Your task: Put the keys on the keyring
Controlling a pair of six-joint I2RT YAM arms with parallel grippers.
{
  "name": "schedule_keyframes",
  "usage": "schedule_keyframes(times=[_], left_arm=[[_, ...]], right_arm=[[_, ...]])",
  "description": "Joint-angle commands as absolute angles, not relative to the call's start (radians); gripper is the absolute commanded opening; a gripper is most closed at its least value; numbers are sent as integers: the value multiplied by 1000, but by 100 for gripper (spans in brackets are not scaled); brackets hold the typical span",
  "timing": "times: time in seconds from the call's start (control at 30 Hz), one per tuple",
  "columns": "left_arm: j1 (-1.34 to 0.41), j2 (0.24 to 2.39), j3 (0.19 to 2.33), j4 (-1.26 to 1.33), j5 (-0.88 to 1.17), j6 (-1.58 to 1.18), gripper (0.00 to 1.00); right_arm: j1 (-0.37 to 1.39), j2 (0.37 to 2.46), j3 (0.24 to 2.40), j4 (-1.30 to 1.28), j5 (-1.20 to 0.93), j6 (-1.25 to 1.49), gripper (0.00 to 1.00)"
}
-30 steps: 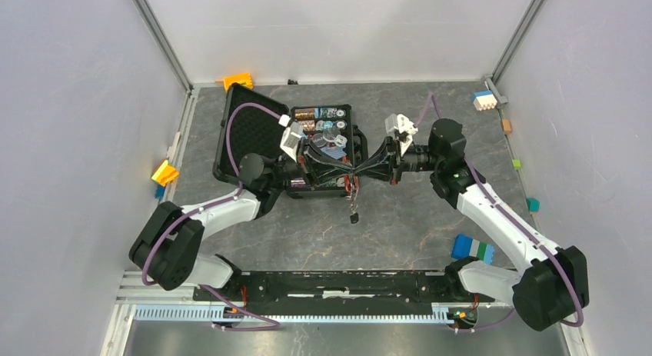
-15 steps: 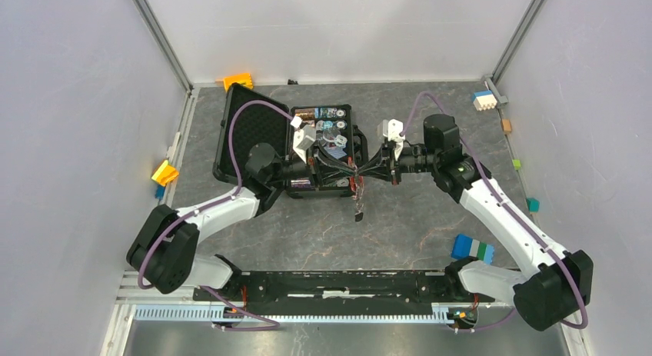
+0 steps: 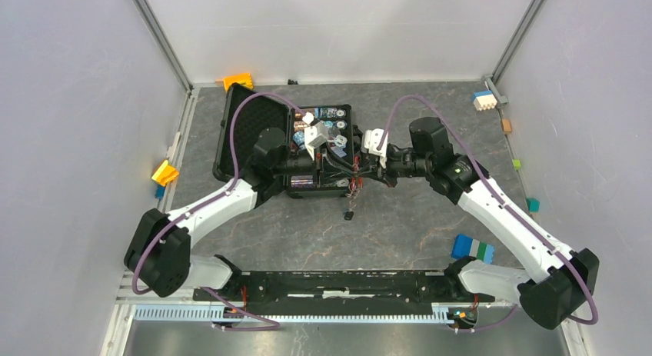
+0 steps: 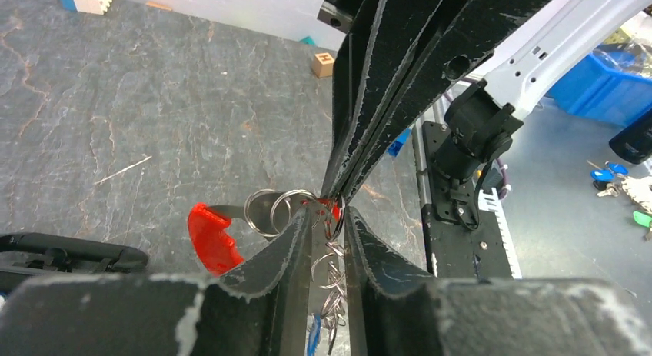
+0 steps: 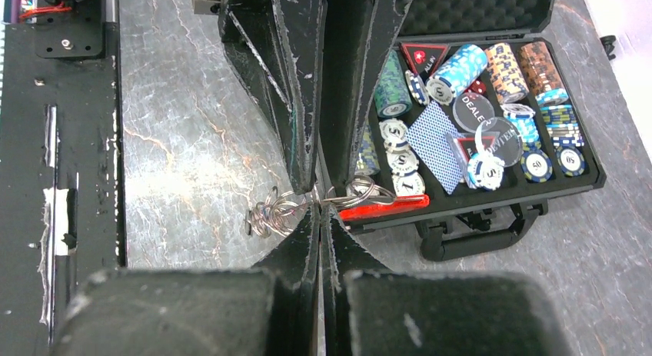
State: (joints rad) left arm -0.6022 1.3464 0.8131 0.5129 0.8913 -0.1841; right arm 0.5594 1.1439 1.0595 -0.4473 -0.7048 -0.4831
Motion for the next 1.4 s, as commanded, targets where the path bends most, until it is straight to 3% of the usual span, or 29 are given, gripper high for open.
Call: schedule_keyframes(times=[0.0,0.3,0.73,0.93,1.37], left_arm=[[-600,1308,872,377,873,-31,30],[-603,1301,928,187,894,230,40],[-619,1285,968,17,894,454,43],[-619,1264,977,-98,872,593,49],[-617,1244,978,-110,900,550,49]], right_arm=[[588,1142,1139,-480,-628,-509,0],[630,1176,1174,-524,-572,-514,0],[677,1208,1205,-561,-465,-529,0],[705,1220,1219,-579,-390,-542,0],[764,1222,1227,-615,-252,-586,0]])
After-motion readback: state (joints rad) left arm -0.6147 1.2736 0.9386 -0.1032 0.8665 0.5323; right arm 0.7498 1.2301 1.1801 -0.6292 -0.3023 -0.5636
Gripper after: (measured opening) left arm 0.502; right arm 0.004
